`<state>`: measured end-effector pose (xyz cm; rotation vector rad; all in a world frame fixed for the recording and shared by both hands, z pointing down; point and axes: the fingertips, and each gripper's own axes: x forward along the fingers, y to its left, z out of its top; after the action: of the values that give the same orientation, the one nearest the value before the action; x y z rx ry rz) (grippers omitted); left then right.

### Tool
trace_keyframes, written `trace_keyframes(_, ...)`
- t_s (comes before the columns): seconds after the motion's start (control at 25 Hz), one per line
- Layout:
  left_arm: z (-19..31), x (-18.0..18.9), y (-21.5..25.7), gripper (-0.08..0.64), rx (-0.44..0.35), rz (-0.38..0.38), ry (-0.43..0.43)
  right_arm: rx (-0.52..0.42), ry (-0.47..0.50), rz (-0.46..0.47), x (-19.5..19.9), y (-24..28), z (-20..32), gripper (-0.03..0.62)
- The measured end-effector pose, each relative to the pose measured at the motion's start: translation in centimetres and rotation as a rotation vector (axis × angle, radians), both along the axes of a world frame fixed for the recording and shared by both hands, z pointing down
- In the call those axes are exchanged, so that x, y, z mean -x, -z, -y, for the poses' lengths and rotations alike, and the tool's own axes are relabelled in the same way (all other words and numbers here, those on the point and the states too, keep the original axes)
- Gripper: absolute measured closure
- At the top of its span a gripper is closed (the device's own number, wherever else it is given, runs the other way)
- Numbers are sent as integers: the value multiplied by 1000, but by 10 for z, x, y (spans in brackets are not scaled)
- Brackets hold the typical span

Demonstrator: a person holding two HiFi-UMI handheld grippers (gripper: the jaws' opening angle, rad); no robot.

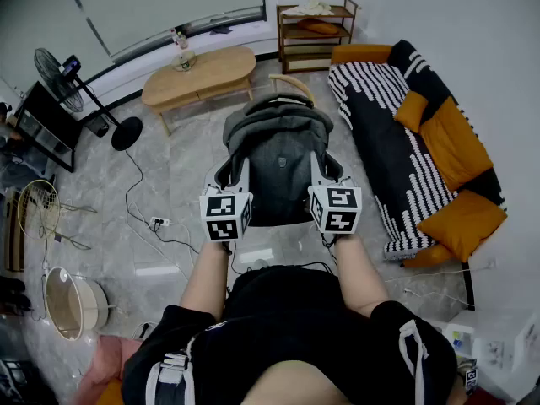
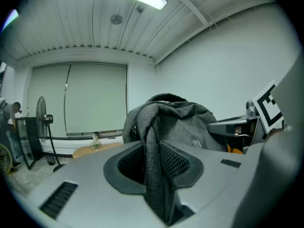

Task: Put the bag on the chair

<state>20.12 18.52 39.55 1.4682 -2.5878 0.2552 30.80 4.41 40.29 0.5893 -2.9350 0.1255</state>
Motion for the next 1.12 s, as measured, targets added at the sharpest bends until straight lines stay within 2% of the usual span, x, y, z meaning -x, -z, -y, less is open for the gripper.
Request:
trace_keyframes(0.48,6,13,-8,457,-4,-29,4,19,-5,16,13,-4,8,520)
trace_keyframes(0.84,-23,86,-1,457,-26,-21,2,5,-2,9,84,2,-23,520)
trace_keyframes(1.12,-63,149,0,457,-47,-4,-25,-19,-20,18,144,4,-66,520)
